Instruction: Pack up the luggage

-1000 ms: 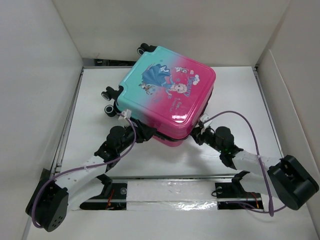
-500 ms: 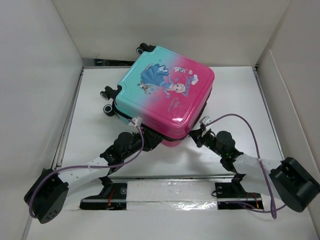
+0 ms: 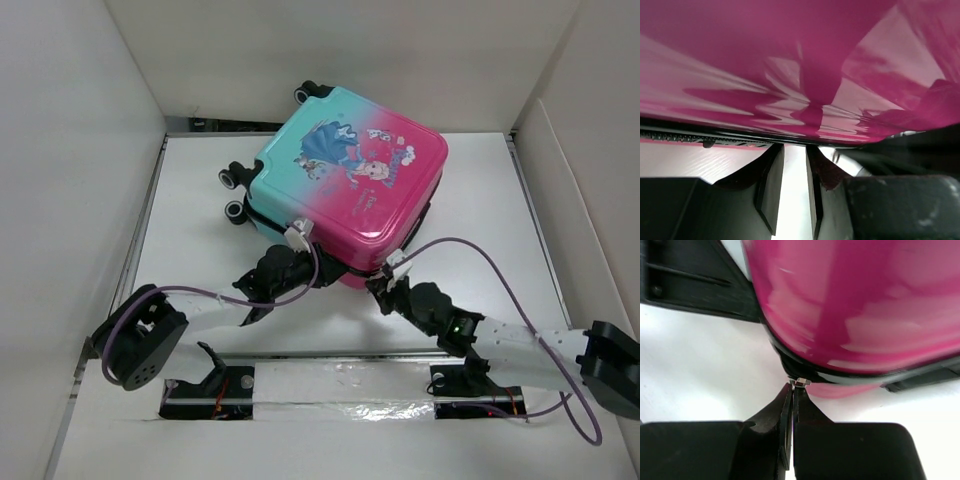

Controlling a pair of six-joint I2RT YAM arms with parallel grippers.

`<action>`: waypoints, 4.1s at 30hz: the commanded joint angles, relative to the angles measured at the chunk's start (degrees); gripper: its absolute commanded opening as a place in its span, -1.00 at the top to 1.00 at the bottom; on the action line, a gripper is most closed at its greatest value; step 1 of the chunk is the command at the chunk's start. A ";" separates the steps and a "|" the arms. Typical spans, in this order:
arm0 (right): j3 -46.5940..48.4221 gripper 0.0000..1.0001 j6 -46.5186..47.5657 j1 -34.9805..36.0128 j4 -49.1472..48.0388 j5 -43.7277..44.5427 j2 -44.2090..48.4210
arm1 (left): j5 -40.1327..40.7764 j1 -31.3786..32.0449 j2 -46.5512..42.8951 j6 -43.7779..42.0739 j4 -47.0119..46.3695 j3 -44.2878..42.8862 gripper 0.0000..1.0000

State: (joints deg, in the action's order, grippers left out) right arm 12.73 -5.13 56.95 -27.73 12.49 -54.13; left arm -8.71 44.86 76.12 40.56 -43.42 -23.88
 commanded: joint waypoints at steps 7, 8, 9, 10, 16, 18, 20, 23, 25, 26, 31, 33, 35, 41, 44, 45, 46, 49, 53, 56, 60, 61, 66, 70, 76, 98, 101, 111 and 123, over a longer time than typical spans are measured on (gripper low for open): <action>15.12 1.00 -11.75 17.14 -3.80 11.74 -16.34 | 3.26 1.11 6.68 2.07 -8.70 -10.22 0.55; 15.65 1.00 -11.49 17.14 -6.70 14.12 -20.10 | 3.61 0.58 6.68 2.07 -7.66 -10.14 0.53; 16.09 1.00 -10.53 16.53 -10.12 14.49 -21.36 | 6.31 -0.47 5.02 1.55 -4.25 -10.22 0.49; 17.05 1.00 -11.13 15.92 -9.63 15.01 -21.89 | 6.68 -1.87 3.53 1.89 -1.78 -9.87 0.43; 13.64 1.00 -10.87 14.42 -9.71 10.72 -19.00 | 12.22 -12.94 -14.74 1.63 12.73 -5.13 -0.35; 12.50 1.00 -10.52 14.42 -9.63 8.96 -18.03 | 13.63 -15.51 -20.82 3.47 16.95 -5.04 -0.45; 12.49 1.00 -10.08 13.90 -9.37 7.82 -18.03 | 13.90 -20.15 -23.37 5.84 18.01 -5.65 -0.50; 12.93 1.00 -8.94 13.89 -9.10 5.88 -18.29 | 11.70 -27.62 -22.87 8.22 18.55 -9.77 -0.57; 13.63 1.00 -8.15 13.89 -8.49 5.00 -18.82 | 9.86 -31.39 -19.27 9.28 20.21 -15.54 -0.61; 13.72 1.00 -7.89 13.89 -8.40 4.83 -19.08 | 9.07 -34.37 -17.08 9.10 21.35 -17.85 -0.61; 14.34 1.00 -7.09 13.89 -8.57 3.16 -20.31 | 1.43 -38.97 -0.11 7.61 26.02 -31.64 -0.59; 14.25 1.00 -6.92 13.89 -9.18 2.72 -20.75 | 0.80 -39.50 4.19 7.43 26.63 -34.12 -0.57; 14.25 1.00 -6.74 13.36 -9.36 2.28 -20.84 | 1.06 -39.50 6.40 6.65 26.89 -37.19 -0.57; 13.72 1.00 -6.56 13.36 -10.42 1.13 -20.84 | -0.78 -39.50 15.19 6.11 28.40 -44.67 -0.56; 13.46 1.00 -6.13 13.36 -10.51 1.04 -20.75 | -2.53 -39.50 18.18 7.34 26.99 -46.43 -0.55; 13.37 1.00 -5.95 13.36 -10.25 0.87 -20.58 | -3.15 -39.50 19.58 7.78 26.29 -46.78 -0.54; 13.37 1.00 -5.86 13.36 -10.16 0.61 -20.58 | -3.94 -39.50 20.29 8.13 26.02 -47.57 -0.54; 13.46 1.00 -5.86 13.36 -9.98 0.17 -20.84 | -4.82 -39.50 22.75 9.54 24.53 -48.63 -0.53; 13.29 1.00 -6.12 13.36 -10.33 -0.80 -21.89 | -6.14 -39.50 25.92 11.47 22.33 -50.91 -0.52; 12.67 1.00 -6.39 13.36 -12.35 -2.29 -22.69 | -6.84 -39.50 28.12 13.31 19.79 -52.23 -0.52; 12.23 1.00 -6.56 13.36 -13.23 -3.00 -23.30 | -7.02 -39.50 30.31 15.69 16.45 -53.46 -0.52; 12.23 1.00 -6.39 13.36 -13.23 -3.00 -23.30 | -7.02 -39.50 30.58 16.04 15.83 -53.81 -0.52; 12.23 1.00 -6.04 13.36 -11.83 -2.39 -22.78 | -7.72 -40.03 33.38 16.66 16.87 -57.76 -0.51; 12.40 1.00 -6.04 13.36 -11.12 -1.68 -22.69 | -9.74 -40.03 35.68 17.88 17.76 -60.49 -0.49; 13.02 1.00 -6.04 13.36 -10.42 -1.50 -22.78 | -9.92 -40.03 34.72 18.51 13.72 -57.17 0.38; 26.37 1.00 3.46 -6.09 7.51 -12.05 -14.50 | 2.74 -38.09 -3.50 16.50 -16.27 10.42 1.00; 28.57 1.00 1.00 -0.37 2.96 -11.35 -21.96 | 0.27 -33.99 -10.62 14.56 -11.80 14.46 1.00; 40.54 1.00 6.60 6.07 7.15 -9.33 -31.14 | 7.65 -11.75 -33.21 14.81 4.83 19.04 1.00; 31.23 1.00 14.45 -23.08 19.54 -23.55 -8.64 | 14.68 5.50 -12.52 15.34 -7.01 8.24 1.00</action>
State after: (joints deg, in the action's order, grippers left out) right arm 41.85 6.94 38.59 8.23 -3.81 -68.25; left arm 17.74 45.60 57.49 59.53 -54.04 -14.57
